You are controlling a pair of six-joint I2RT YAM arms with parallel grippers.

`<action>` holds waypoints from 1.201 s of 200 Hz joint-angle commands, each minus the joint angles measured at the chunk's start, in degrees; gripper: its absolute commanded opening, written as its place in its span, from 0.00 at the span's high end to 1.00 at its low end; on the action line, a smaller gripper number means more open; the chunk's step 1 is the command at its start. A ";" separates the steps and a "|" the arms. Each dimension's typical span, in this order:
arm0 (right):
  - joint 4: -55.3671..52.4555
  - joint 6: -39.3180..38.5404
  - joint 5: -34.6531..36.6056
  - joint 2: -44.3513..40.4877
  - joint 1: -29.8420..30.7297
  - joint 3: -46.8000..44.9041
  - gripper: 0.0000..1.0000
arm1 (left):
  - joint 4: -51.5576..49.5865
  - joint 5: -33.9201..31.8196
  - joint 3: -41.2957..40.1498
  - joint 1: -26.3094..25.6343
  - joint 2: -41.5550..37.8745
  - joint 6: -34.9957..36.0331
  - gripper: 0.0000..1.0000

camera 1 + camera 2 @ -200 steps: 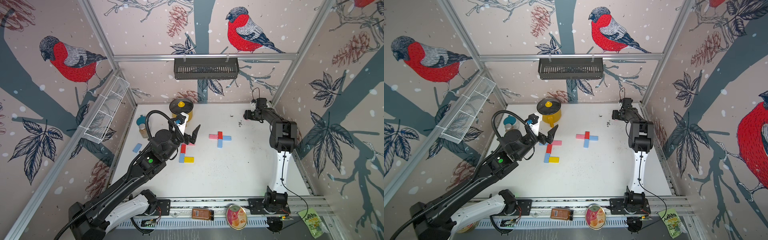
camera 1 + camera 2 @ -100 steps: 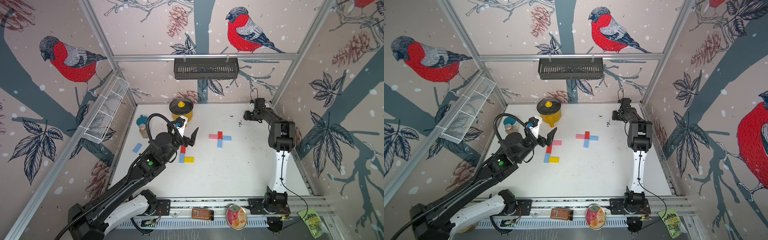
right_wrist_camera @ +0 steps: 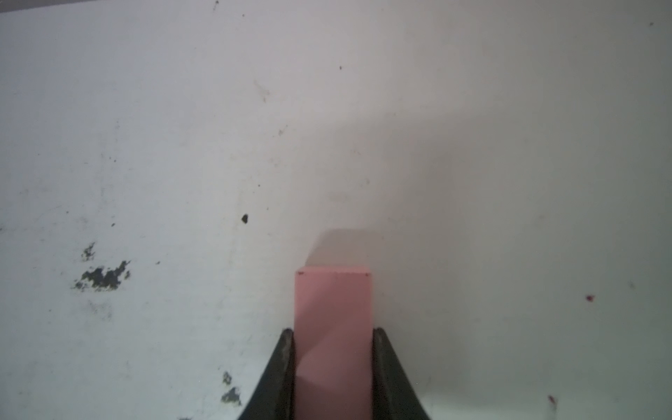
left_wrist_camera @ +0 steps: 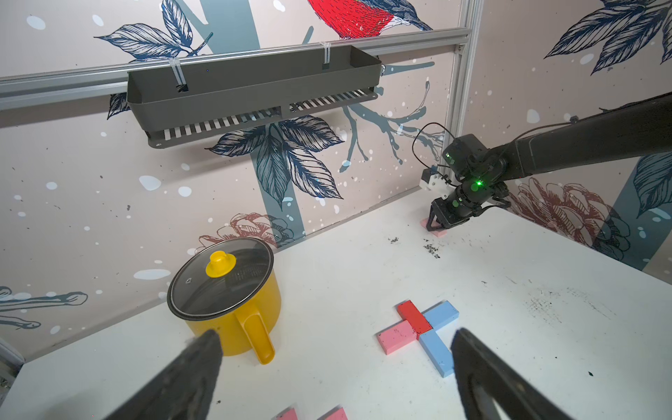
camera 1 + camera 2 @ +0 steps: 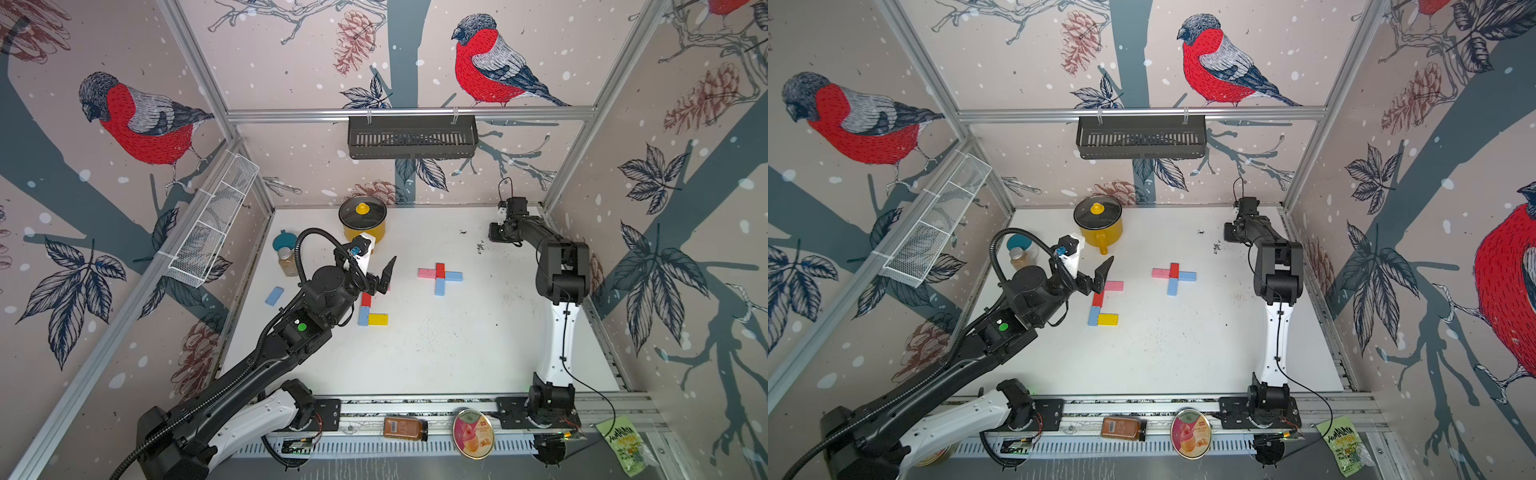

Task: Assemble the letter t with building blocks
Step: Pick up the building block from the center of the board, then assemble the building block at the center of the board.

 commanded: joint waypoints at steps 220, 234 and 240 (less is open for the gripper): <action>7.66 31.41 4.83 -58.35 18.11 -58.97 0.90 | 2.76 -5.27 -1.16 0.03 0.13 -1.51 0.02; 7.87 33.96 6.03 -58.64 21.10 -59.92 0.90 | 2.67 -5.25 -1.07 0.03 0.13 -1.60 0.02; 8.20 35.23 6.36 -58.64 22.30 -60.43 0.90 | 2.65 -5.22 -1.15 0.03 0.05 -1.61 0.03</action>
